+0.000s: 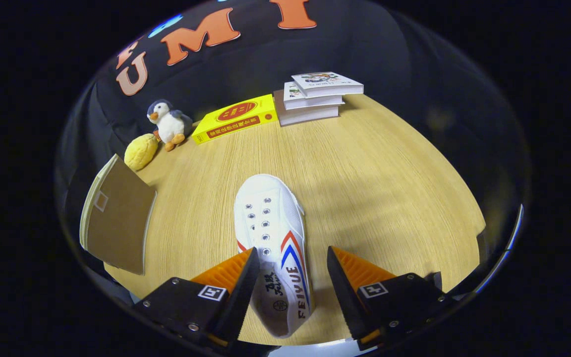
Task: Open the storage box then place both shoes into the box .Put the left shoe in first, then the right shoe, with the right side of both shoes facing outward in a uniform manner.
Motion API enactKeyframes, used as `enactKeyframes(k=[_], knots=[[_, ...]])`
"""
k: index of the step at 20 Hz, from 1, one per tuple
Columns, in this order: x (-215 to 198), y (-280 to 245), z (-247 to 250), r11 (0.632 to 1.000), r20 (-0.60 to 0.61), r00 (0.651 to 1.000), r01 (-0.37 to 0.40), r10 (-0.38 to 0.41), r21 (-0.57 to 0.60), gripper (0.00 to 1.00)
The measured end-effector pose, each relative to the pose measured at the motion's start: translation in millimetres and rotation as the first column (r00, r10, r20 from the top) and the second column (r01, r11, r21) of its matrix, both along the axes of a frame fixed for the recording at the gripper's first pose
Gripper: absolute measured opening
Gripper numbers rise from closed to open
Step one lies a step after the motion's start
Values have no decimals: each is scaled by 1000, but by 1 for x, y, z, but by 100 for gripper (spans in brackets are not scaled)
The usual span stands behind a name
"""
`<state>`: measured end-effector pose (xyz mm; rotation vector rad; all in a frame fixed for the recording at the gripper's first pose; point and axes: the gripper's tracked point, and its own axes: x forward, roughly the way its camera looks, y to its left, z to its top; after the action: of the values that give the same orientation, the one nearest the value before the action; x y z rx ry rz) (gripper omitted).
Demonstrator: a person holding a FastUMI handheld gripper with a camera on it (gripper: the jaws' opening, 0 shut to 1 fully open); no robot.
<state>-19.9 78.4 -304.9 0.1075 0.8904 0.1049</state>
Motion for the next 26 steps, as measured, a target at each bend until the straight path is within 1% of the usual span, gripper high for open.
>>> enactKeyframes(k=[2,5,6,7,9,10,11,12,13,15,17,21,26], knots=[[1,5,-6,1000,-9,1000,-13,14,26,75],[-4,10,-20,999,-55,998,-26,28,38,58],[1,11,-20,999,-49,998,-27,29,40,52],[-2,11,-21,998,-63,997,-36,39,42,50],[1,7,-17,998,-28,998,-52,53,18,47],[2,4,-14,999,2,999,-47,47,3,41],[3,0,-10,1000,26,999,-25,25,3,23],[4,-2,-6,1000,40,999,13,-14,23,13],[6,-1,-1,999,45,998,38,-40,31,1],[10,3,16,997,64,996,63,-65,36,0],[14,19,41,993,91,992,77,-85,88,0],[16,61,93,991,147,986,63,-80,117,0],[5,139,139,987,167,984,28,-55,160,0]])
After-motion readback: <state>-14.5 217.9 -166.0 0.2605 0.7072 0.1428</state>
